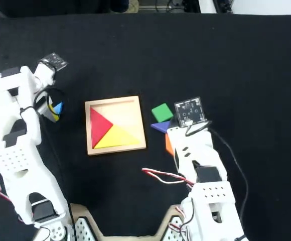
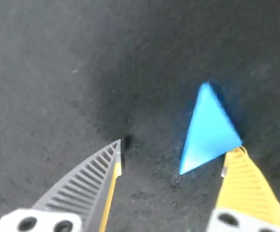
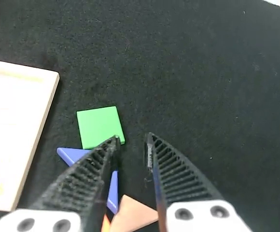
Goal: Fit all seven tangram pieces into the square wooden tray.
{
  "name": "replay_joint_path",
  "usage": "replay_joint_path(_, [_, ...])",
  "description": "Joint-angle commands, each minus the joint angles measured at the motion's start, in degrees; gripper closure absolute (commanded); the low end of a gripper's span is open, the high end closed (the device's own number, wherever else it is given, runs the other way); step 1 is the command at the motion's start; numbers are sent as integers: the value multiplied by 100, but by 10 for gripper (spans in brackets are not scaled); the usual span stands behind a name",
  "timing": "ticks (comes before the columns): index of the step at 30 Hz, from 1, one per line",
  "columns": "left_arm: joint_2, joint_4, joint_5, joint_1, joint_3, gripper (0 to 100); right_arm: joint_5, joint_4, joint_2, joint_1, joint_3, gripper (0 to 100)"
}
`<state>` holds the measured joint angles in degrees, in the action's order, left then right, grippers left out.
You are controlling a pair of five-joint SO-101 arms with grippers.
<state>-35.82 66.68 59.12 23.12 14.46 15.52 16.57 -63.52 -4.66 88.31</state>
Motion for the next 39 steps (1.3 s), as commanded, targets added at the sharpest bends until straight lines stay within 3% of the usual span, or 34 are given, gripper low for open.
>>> replay_joint_path(1, [510,387,-79,-110,541,672,343,-220,-136,-105,92,903])
replay_joint_path(10, [545,712,-114,-444,180,671,369,-466,-136,-114,189,903])
replay_joint_path(16, [-9,18,-123,-444,171,671,369,-466,-136,-114,189,903])
replay_joint_path(24, [-167,0,-88,-470,180,674,369,-466,-136,-114,189,903])
replay_joint_path(31, [-185,18,-79,-479,180,851,369,-466,-136,-114,189,903])
replay_joint_path(39, [-132,290,-105,-470,198,851,369,-475,-136,-114,198,903])
